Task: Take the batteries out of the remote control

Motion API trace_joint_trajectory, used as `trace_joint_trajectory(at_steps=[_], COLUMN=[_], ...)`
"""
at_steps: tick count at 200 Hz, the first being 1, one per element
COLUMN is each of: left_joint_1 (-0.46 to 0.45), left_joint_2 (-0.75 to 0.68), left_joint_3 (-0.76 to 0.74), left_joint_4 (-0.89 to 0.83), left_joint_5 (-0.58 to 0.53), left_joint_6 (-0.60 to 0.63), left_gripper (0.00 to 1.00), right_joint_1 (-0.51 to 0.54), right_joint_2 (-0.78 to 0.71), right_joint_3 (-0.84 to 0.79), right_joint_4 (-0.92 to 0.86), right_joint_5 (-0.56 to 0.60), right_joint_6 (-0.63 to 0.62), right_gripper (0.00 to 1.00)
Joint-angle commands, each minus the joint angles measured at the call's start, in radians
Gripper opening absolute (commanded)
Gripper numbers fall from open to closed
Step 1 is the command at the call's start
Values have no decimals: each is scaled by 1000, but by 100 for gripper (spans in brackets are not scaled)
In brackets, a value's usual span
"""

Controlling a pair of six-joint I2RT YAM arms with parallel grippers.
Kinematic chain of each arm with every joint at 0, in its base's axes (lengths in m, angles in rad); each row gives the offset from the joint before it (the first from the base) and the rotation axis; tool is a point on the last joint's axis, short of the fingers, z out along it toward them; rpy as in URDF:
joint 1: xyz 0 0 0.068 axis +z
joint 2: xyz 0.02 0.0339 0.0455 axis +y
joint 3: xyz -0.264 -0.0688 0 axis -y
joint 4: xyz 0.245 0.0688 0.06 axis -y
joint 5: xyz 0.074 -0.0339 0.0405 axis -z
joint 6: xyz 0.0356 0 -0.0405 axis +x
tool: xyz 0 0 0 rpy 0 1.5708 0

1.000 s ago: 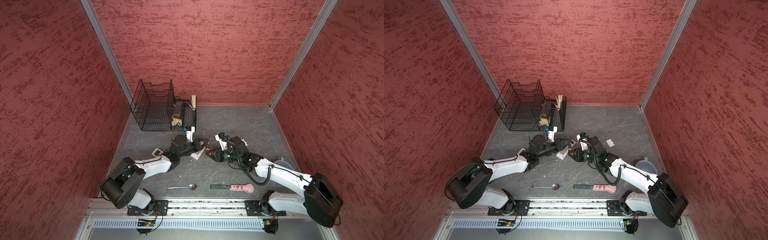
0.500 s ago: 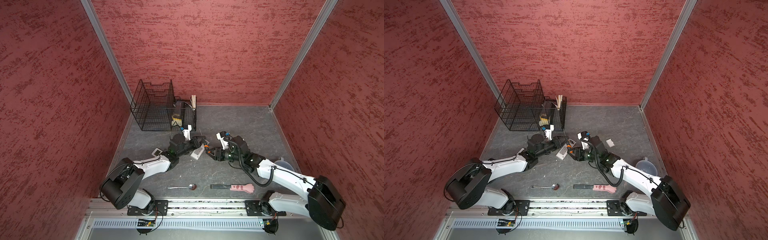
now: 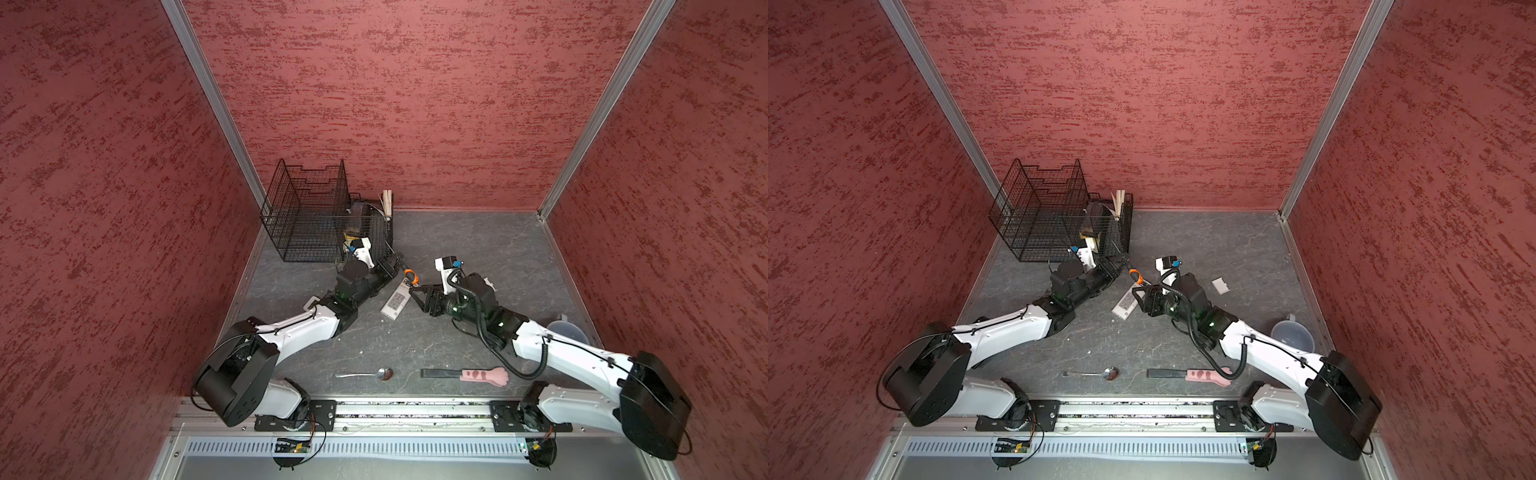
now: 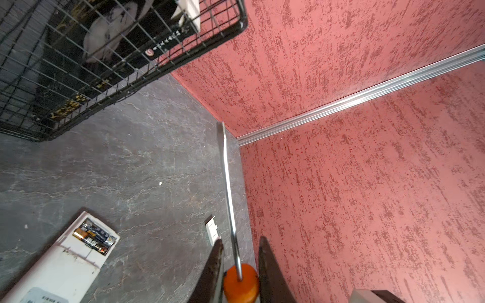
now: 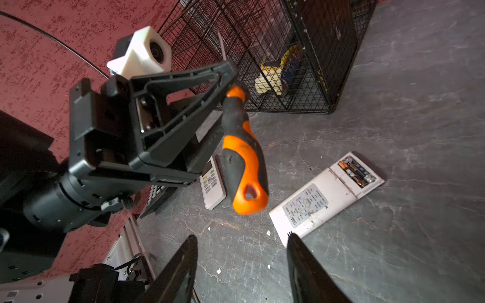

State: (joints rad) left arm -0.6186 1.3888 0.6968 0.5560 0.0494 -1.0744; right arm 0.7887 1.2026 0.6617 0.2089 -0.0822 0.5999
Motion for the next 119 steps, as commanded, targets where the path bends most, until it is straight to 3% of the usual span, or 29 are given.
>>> trace_joint_trajectory(at_steps=[1, 68, 119], left_joint_1=[-8, -11, -9], left_joint_2=[-49, -87, -97], left_joint_3=[55, 106, 122], left_joint_4=[-139, -311, -357], left_joint_5=[-49, -43, -25], left_joint_6=[-13, 1, 1], left_gripper=[0, 0, 0], right_joint_1=[46, 131, 139], right_joint_2=[-6, 5, 29], right_joint_3=[48, 103, 136], right_joint_4=[35, -29, -50], right_joint_5=[170, 363, 370], right_joint_6=[-111, -429, -549], right_gripper=[56, 57, 54])
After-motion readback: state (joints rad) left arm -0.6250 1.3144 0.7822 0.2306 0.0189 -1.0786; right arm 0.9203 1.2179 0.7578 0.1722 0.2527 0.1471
